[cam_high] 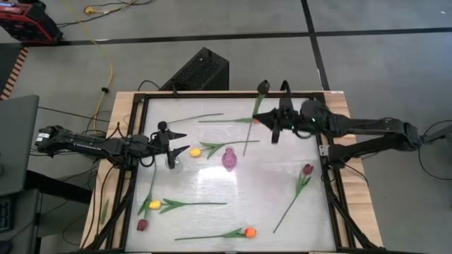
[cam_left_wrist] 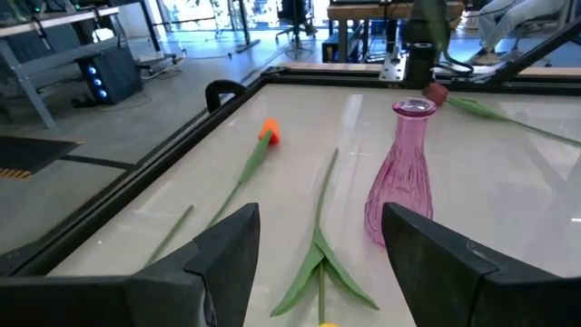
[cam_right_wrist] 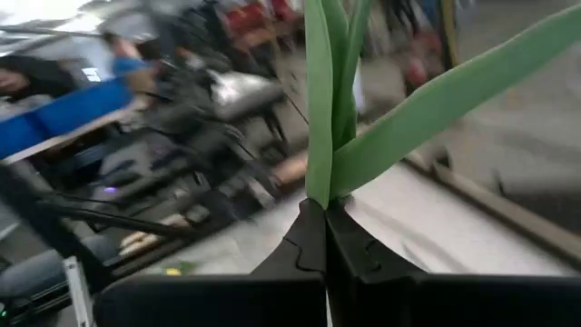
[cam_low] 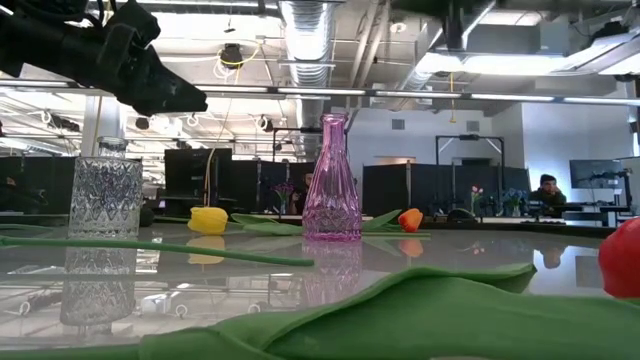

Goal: Sort flowers into vase by color
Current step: Put the right black flower into the violet vase

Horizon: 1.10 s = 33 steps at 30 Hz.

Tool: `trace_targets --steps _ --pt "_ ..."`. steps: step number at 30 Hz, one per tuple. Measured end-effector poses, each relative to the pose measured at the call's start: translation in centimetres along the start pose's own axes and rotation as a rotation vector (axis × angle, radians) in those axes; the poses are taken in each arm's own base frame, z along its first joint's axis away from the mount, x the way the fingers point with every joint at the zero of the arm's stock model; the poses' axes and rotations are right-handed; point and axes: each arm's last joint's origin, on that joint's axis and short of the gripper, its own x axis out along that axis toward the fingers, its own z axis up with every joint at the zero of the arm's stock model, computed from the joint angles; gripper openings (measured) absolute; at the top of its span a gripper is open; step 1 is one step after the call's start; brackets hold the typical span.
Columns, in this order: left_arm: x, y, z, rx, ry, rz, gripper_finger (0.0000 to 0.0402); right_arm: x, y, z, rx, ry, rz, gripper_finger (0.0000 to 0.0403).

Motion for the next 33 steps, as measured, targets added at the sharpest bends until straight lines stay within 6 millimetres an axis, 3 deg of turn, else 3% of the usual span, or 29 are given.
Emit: trace_targets --steps 4,8,15,24,33 --pt "0.0 0.0 0.0 -0.034 -0.005 0.008 0.0222 0.9 3.0 -0.2 -0.166 -0.046 -0.015 0.0015" --pt "0.0 0.0 0.1 -0.078 -0.007 0.002 0.0222 2.5 4.4 -1.7 -0.262 -0.03 -0.046 0.0016" --pt "0.0 0.0 0.1 -0.135 -0.007 0.001 0.0222 3.3 4.8 -2.4 -0.295 -0.02 -0.042 0.0018" --pt "0.0 0.0 0.1 -0.145 -0.008 0.006 0.0222 1.9 4.9 -0.7 -0.279 -0.101 -0.005 0.0018" --pt "0.0 0.0 0.1 -0.159 -0.007 0.005 0.0222 3.6 4.8 -2.2 -0.301 -0.045 -0.02 0.0019"
